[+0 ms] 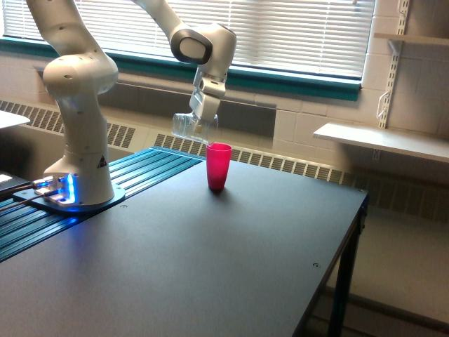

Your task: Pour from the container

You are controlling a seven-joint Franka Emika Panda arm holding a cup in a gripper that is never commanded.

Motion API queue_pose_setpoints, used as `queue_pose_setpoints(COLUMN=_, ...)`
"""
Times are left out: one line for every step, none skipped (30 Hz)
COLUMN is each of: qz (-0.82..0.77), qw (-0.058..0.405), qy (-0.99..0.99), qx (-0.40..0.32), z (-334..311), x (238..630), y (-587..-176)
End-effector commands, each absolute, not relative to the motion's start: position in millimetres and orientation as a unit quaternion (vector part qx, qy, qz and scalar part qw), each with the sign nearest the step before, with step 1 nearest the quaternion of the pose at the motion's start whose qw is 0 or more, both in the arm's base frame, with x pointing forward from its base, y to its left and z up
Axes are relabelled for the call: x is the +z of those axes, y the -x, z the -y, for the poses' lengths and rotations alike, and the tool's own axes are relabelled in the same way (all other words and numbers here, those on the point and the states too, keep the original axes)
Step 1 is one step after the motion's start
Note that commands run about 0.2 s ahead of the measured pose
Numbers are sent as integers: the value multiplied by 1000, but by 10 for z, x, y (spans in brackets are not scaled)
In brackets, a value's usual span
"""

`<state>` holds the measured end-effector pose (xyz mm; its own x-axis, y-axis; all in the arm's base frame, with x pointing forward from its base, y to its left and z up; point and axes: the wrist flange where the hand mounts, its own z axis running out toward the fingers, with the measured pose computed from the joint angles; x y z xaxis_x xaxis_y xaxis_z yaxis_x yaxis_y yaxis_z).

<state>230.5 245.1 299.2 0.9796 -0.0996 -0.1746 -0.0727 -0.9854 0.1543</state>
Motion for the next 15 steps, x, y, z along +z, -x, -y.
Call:
queue_pose_setpoints(qz=52, qw=68, qy=-993, qx=-87, z=-2466, x=3002, y=-2326)
queue_pose_setpoints(qz=49, qw=68, qy=-993, qx=-84, z=-2468, x=3000, y=-2320)
queue_pose_setpoints(qz=47, qw=69, qy=-993, qx=-83, z=-2468, x=2998, y=-2314)
queue_pose_setpoints(qz=48, qw=69, qy=-993, qx=-82, z=-2465, x=2998, y=-2312)
queue_pose_setpoints(qz=50, qw=68, qy=-993, qx=-81, z=-2461, x=3001, y=-2313)
queue_pose_setpoints(qz=52, qw=64, qy=-993, qx=-79, z=-2457, x=3010, y=-2324)
queue_pose_setpoints(qz=53, qw=61, qy=-994, qx=-77, z=-2455, x=3021, y=-2333)
queue_pose_setpoints(qz=52, qw=60, qy=-994, qx=-72, z=-2455, x=3036, y=-2342)
queue_pose_setpoints(qz=50, qw=62, qy=-995, qx=-66, z=-2455, x=3046, y=-2344)
queue_pose_setpoints(qz=50, qw=61, qy=-995, qx=-64, z=-2451, x=3055, y=-2347)
queue_pose_setpoints(qz=50, qw=60, qy=-995, qx=-65, z=-2445, x=3065, y=-2348)
queue_pose_setpoints(qz=51, qw=62, qy=-995, qx=-64, z=-2441, x=3071, y=-2345)
queue_pose_setpoints(qz=51, qw=63, qy=-995, qx=-64, z=-2438, x=3077, y=-2342)
queue_pose_setpoints(qz=51, qw=63, qy=-995, qx=-64, z=-2435, x=3080, y=-2339)
queue_pose_setpoints(qz=51, qw=63, qy=-995, qx=-64, z=-2433, x=3083, y=-2336)
